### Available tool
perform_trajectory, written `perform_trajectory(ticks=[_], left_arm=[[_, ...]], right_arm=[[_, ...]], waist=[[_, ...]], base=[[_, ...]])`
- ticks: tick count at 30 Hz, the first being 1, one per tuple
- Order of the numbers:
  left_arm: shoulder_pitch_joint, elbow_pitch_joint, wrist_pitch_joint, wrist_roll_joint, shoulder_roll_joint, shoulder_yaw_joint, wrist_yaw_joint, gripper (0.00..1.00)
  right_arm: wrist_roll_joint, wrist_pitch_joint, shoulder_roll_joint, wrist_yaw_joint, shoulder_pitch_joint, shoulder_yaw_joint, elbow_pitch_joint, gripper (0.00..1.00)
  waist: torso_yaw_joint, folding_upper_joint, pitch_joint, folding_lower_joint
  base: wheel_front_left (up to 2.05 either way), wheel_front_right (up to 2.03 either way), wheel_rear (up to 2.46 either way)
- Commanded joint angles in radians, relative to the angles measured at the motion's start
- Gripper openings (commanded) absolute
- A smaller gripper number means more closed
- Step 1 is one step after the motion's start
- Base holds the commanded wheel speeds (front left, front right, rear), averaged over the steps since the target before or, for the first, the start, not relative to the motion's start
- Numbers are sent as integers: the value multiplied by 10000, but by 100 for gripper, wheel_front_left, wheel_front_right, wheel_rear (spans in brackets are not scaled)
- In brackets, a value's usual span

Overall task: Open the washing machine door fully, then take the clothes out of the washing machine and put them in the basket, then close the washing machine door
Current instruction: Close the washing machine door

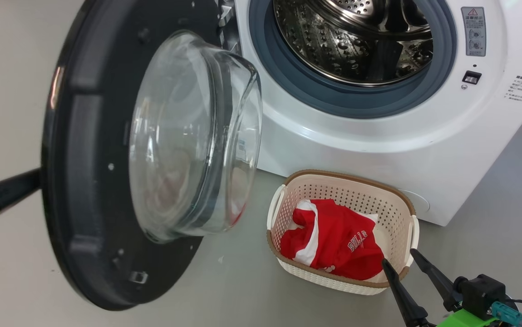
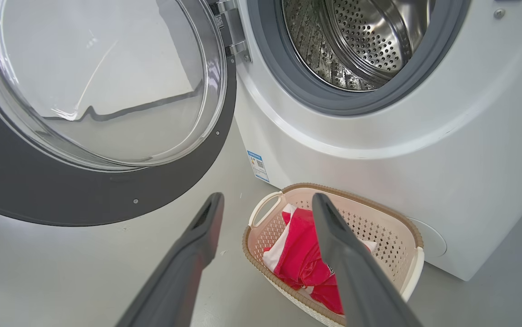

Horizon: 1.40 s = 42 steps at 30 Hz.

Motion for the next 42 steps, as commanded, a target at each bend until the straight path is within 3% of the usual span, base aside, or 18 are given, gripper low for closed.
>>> perform_trajectory(ticks=[1, 14, 24, 26, 28, 29, 31, 32, 42], left_arm=[[-60, -593, 116, -187, 312, 161, -141, 0], [-91, -1754, -182, -580, -368, -419, -141, 0], [-11, -1822, -1096, -306, -460, -431, -141, 0], [49, -1794, -1353, -201, -451, -412, -141, 29], [110, -1776, -1537, -143, -443, -430, -141, 39], [135, -1724, -1678, -96, -440, -409, -141, 70], [169, -1688, -1855, -66, -416, -415, -141, 86], [190, -1642, -2027, -10, -399, -377, -141, 100], [755, -1128, -4166, 953, -265, -252, -142, 100]], right_arm=[[-71, -67, -90, 48, -9, 108, -258, 100], [-97, -67, -89, 48, -81, 0, -284, 100], [-124, -67, -49, 48, -58, -72, -288, 100], [-120, -67, -41, 48, -50, -57, -288, 100], [-113, -67, -39, 48, -40, -48, -287, 100], [-111, -67, -37, 48, -35, -43, -286, 100], [-111, -67, -33, 48, -31, -25, -281, 100], [-107, -67, -33, 48, -31, -22, -280, 100], [-75, -67, -1, 48, 89, 38, -242, 100]], waist=[[-22, 0, 23, 0], [-254, 0, 90, 0], [-301, 0, 54, 0], [-292, 0, 28, 0], [-270, 0, 2, 0], [-262, 0, -13, 0], [-251, 0, -35, 0], [-245, 0, -45, 0], [-287, 0, -272, 0]], base=[[0, 0, 0], [0, 0, 0], [0, 0, 0], [0, 0, 0], [0, 0, 0], [0, 0, 0], [0, 0, 0], [0, 0, 0], [0, 0, 0]])
